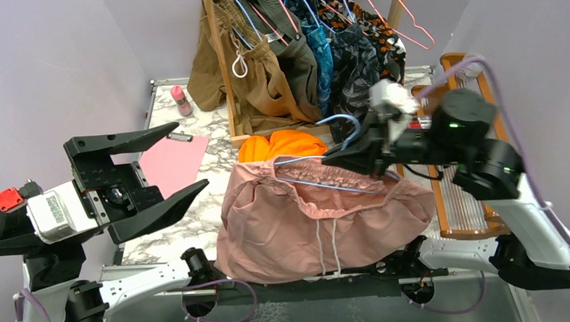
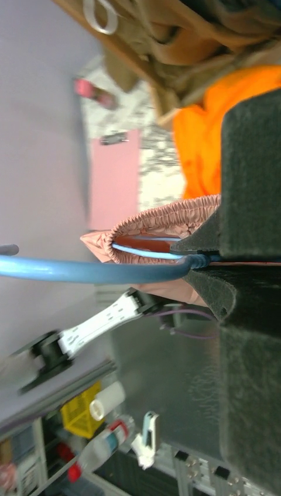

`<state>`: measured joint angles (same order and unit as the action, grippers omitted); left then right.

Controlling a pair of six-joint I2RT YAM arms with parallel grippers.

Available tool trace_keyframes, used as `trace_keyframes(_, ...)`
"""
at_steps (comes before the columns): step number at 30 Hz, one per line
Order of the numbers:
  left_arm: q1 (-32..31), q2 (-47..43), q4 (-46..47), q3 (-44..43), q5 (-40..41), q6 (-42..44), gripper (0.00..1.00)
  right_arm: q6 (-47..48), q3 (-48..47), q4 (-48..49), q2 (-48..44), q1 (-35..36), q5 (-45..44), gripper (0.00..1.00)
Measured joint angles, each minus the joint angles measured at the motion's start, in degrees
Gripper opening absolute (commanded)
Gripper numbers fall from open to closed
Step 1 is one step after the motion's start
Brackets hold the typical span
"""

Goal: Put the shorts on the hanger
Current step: Hang the shorts on the hanger.

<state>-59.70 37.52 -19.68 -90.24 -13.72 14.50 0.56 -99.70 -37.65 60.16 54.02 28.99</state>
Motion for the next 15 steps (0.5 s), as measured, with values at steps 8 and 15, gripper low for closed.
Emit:
trace_keyframes(8, 0.0, -1.4, -0.2, 10.0, 3.3, -0.4, 0.86, 0.4, 8.1, -2.3, -0.2, 0.0, -3.4, 0.01)
trace_keyframes(15, 0.0, -3.4, -0.9, 24.8, 7.9, -5.0, 0.81, 0.4, 11.4, -2.1, -5.6, 0.0, -4.0, 0.01)
